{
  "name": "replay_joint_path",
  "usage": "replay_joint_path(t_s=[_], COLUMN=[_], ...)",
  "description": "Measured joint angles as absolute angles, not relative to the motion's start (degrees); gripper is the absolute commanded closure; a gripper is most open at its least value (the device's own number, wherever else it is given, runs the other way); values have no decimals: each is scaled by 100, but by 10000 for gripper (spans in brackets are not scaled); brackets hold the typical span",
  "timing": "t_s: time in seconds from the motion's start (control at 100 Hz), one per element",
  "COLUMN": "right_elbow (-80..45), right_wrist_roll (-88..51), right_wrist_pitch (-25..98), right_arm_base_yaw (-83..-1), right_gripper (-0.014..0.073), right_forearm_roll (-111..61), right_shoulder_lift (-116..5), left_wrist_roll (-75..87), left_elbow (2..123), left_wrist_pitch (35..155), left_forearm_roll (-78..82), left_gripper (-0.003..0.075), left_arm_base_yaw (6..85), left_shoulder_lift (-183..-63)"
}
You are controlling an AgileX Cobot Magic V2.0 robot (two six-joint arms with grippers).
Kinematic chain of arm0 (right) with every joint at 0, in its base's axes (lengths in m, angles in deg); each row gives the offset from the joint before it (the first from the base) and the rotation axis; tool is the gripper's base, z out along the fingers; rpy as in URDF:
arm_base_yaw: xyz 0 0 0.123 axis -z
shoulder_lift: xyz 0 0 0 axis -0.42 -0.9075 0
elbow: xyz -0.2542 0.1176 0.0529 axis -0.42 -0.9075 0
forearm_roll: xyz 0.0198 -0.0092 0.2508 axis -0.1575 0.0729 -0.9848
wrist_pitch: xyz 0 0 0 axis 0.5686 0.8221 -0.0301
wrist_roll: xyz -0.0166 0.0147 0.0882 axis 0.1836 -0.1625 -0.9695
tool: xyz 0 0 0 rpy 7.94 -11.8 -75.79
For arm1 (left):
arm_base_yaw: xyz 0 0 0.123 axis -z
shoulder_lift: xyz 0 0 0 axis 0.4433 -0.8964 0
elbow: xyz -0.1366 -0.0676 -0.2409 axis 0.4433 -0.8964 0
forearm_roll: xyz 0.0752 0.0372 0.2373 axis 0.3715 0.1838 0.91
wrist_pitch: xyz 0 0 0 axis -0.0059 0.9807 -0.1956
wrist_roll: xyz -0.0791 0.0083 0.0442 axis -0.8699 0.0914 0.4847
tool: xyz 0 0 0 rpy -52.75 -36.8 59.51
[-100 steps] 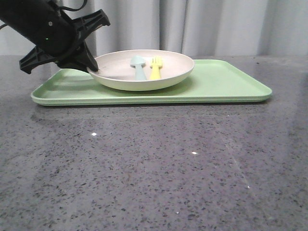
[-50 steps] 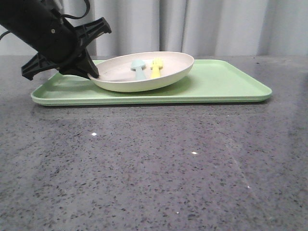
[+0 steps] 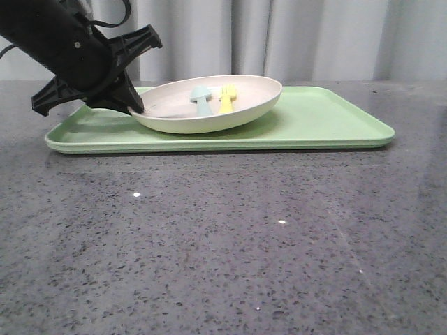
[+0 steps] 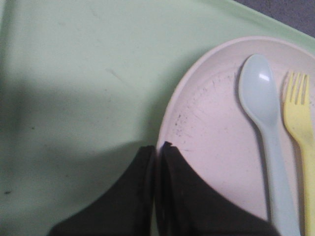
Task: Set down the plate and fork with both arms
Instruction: 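Lower the plate onto the tray and open the left gripper, then raise the left gripper away from the plate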
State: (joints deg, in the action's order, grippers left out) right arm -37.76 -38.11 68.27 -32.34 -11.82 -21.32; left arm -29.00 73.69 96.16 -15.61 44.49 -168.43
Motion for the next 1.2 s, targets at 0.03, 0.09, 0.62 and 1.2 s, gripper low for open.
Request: replay_joint_path(t_s=[0.03, 0.09, 0.62, 1.2], right_elbow=[-3776, -3776, -3776, -3776], right_wrist_roll=[-3811, -3811, -3811, -3811], right_wrist_pitch=[6827, 6827, 6827, 6827], right_arm_base_yaw=[-3234, -3234, -3234, -3234], right_gripper=[136, 136, 136, 136], right_forearm_roll=[-1182, -1182, -1182, -1182], right_shoulder_lift=[-2132, -2132, -2132, -2132], left_wrist_roll=[-2900, -2900, -2913, -2925], left_elbow=[7369, 7369, 7410, 7410], left_wrist_pitch=[9619, 9619, 9643, 10511], left_forearm_roll=[-1561, -1561, -1441, -151], left_gripper=[670, 624, 309, 311], left_arm_base_yaw=[4449, 4449, 4449, 3901], left_shoulder_lift=[-16843, -16843, -16843, -15501])
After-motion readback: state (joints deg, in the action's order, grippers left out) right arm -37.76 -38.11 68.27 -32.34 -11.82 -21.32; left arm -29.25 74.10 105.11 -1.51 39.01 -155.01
